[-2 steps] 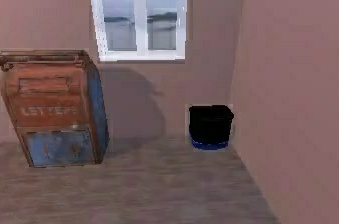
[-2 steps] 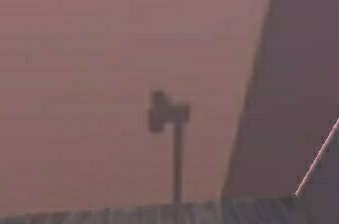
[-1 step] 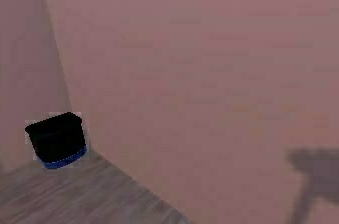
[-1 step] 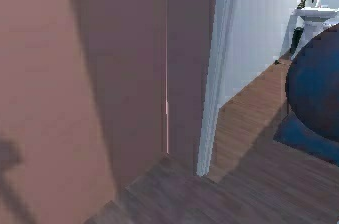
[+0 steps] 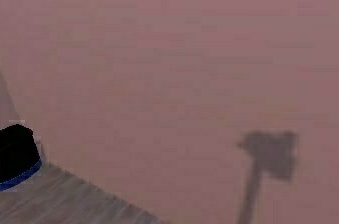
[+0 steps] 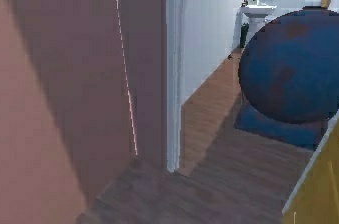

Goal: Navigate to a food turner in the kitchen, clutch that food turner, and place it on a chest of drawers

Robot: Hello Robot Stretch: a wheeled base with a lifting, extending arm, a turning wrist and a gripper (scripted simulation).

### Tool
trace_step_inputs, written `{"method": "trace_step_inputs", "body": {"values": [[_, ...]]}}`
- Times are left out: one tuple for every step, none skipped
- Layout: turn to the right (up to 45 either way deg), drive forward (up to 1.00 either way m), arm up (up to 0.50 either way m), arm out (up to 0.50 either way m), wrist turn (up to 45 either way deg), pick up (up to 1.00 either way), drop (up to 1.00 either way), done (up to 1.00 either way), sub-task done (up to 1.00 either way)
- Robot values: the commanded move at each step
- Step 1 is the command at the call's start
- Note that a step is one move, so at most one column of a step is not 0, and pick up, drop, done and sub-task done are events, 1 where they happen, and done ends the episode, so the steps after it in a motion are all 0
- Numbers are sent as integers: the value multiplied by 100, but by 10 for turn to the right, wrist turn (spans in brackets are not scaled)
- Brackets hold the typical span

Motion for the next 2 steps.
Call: {"method": "trace_step_inputs", "body": {"values": [[0,10,0,0,0,0,0,0,0],[-450,0,0,0,0,0,0,0,0]]}}
